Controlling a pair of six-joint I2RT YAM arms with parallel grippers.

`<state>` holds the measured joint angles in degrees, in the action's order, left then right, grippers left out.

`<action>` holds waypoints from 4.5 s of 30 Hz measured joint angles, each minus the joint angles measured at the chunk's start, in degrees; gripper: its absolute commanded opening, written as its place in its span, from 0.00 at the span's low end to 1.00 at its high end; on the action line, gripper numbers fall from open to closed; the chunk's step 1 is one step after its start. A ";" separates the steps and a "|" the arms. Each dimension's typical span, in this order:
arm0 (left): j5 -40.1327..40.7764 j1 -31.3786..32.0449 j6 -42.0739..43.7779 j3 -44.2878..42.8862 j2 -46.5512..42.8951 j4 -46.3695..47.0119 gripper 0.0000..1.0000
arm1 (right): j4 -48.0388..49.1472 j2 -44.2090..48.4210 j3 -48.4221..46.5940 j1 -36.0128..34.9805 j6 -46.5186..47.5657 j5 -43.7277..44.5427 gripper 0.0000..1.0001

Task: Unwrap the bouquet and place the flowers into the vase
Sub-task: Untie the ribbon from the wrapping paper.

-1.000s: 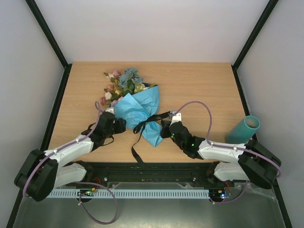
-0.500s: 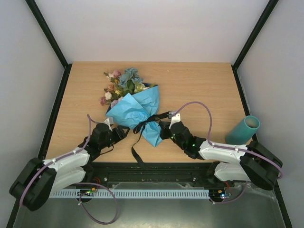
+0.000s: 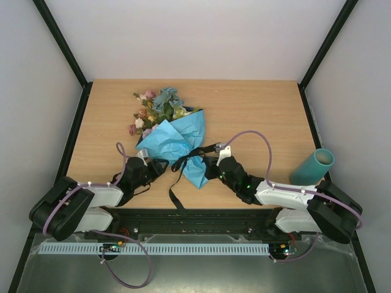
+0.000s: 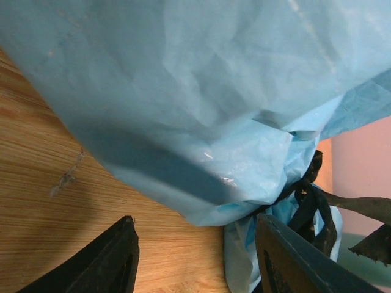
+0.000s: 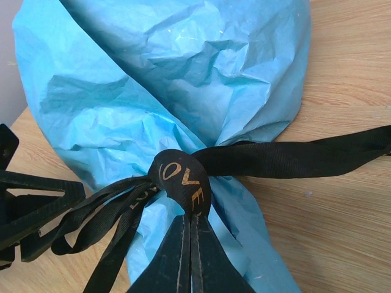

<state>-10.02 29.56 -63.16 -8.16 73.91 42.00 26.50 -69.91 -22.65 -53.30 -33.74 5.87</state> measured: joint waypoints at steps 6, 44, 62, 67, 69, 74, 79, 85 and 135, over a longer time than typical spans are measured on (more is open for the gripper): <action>1.75 0.00 -0.28 -0.15 2.80 1.66 0.52 | 0.02 -0.96 0.00 0.00 -0.15 0.00 0.01; 4.26 -6.49 3.54 -5.29 9.07 2.25 0.02 | -10.19 10.21 -3.08 0.83 -1.99 27.36 0.01; 4.48 -6.78 4.70 -7.65 13.60 2.82 0.02 | -9.03 16.65 -19.08 6.62 9.44 47.87 0.01; 4.44 -6.78 4.68 -8.22 16.31 4.76 0.02 | -8.24 15.34 -23.80 11.89 14.16 49.81 0.01; 4.33 -6.78 4.70 -8.70 17.42 5.53 0.02 | -8.17 14.43 -25.81 13.88 15.63 50.25 0.01; 3.74 -6.88 4.68 -9.73 19.93 7.23 0.02 | -8.22 12.79 -29.68 19.04 18.18 50.86 0.01; 2.89 -7.04 4.76 -10.67 21.51 8.02 0.02 | -8.28 11.61 -31.58 22.75 19.71 51.39 0.01; 2.27 -7.04 4.98 -11.10 22.01 8.22 0.15 | -10.54 9.38 -32.26 23.71 20.02 51.25 0.01; 5.55 7.15 16.59 -10.73 5.75 -16.17 0.31 | -14.51 -5.84 -4.37 11.96 4.68 -18.38 0.62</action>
<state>-4.47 36.71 -46.57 -18.90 79.66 25.82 11.99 -75.75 -27.03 -41.34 -29.06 -12.51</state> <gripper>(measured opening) 0.329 0.614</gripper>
